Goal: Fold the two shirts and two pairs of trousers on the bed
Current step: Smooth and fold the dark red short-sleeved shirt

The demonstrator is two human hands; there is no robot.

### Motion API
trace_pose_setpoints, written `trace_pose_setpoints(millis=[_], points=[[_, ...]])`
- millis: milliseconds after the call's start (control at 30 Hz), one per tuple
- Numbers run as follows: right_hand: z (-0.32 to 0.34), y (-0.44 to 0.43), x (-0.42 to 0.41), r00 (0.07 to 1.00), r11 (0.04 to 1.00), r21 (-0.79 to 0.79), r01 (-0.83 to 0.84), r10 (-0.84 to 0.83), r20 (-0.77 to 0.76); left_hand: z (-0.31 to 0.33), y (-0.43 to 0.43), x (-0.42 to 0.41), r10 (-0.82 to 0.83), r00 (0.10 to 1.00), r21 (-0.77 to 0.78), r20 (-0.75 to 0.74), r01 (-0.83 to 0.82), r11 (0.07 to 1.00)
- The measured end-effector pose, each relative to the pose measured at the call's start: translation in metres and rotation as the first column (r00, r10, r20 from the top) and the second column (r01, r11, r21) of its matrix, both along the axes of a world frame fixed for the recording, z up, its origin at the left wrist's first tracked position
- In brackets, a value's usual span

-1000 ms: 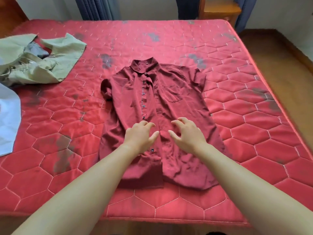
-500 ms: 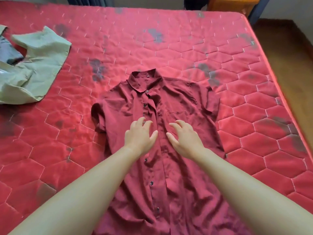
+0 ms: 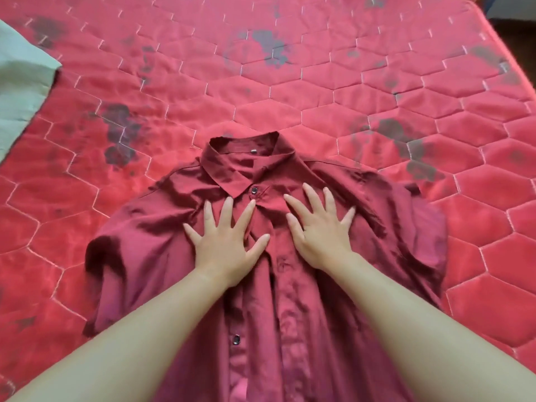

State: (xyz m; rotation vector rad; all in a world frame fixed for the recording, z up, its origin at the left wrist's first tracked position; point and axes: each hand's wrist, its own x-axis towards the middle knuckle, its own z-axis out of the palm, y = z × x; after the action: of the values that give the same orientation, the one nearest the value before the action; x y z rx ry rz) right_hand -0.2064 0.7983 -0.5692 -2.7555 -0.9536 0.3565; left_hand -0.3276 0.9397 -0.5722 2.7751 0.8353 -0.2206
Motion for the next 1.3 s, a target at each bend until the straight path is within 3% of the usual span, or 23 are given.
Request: trace_pose_setpoints(millis=[100, 200, 300, 400, 500, 567, 700, 800, 967, 1100, 1133, 1200, 1267, 1300], points=[[-0.003, 0.0, 0.033, 1.0, 1.0, -0.012, 0.023, -0.023, -0.002, -0.003, 0.023, 0.042, -0.127, 0.992, 0.033, -0.013, 0.127, 0.991], [0.012, -0.004, 0.048, 0.997, 0.981, 0.192, 0.014, 0.001, -0.075, 0.009, 0.032, 0.075, -0.16, 0.985, 0.076, -0.064, 0.164, 0.983], [0.029, -0.036, 0.057, 0.981, 0.89, 0.444, 0.107, -0.167, 0.097, 0.022, 0.006, 0.082, -0.105, 0.986, 0.18, 0.131, 0.081, 0.98], [0.031, -0.082, 0.077, 0.887, 0.887, 0.32, 0.334, -0.41, 0.212, 0.031, -0.036, 0.085, -0.259, 0.899, 0.173, 0.352, 0.21, 0.962], [0.023, -0.119, 0.091, 0.833, 0.839, 0.038, 0.542, -0.543, 0.104, 0.029, -0.068, 0.09, -0.465, 0.849, 0.05, 0.249, 0.469, 0.882], [0.019, -0.136, 0.096, 0.841, 0.844, 0.011, 0.536, -0.535, 0.082, 0.021, -0.079, 0.088, -0.475, 0.869, -0.011, 0.136, 0.481, 0.877], [0.025, -0.148, 0.109, 0.846, 0.831, 0.204, 0.517, -0.532, 0.024, 0.017, -0.088, 0.072, -0.478, 0.877, 0.022, 0.051, 0.478, 0.878], [0.033, -0.151, 0.102, 0.82, 0.706, 0.463, 0.536, -0.566, -0.088, 0.021, -0.092, 0.07, -0.438, 0.896, 0.017, 0.067, 0.438, 0.899], [0.032, -0.165, 0.082, 0.729, 0.639, 0.355, 0.682, -0.628, -0.272, 0.02, -0.113, 0.079, -0.393, 0.919, 0.01, 0.035, 0.392, 0.92], [0.046, -0.166, 0.08, 0.782, 0.622, 0.583, 0.523, -0.622, -0.037, 0.011, -0.117, 0.079, -0.357, 0.933, -0.002, 0.045, 0.358, 0.934], [0.046, -0.168, 0.08, 0.795, 0.646, 0.565, 0.513, -0.606, -0.03, 0.009, -0.117, 0.078, -0.357, 0.932, 0.001, 0.057, 0.358, 0.934], [0.042, -0.172, 0.083, 0.775, 0.677, 0.399, 0.618, -0.611, -0.163, 0.007, -0.116, 0.078, -0.354, 0.932, 0.009, 0.079, 0.354, 0.935], [0.035, -0.179, 0.09, 0.675, 0.646, 0.205, 0.735, -0.668, -0.313, 0.005, -0.117, 0.078, -0.359, 0.93, 0.019, 0.085, 0.359, 0.933], [0.032, -0.182, 0.094, 0.625, 0.605, 0.18, 0.775, -0.697, -0.35, 0.004, -0.117, 0.078, -0.36, 0.929, 0.025, 0.085, 0.36, 0.933]])
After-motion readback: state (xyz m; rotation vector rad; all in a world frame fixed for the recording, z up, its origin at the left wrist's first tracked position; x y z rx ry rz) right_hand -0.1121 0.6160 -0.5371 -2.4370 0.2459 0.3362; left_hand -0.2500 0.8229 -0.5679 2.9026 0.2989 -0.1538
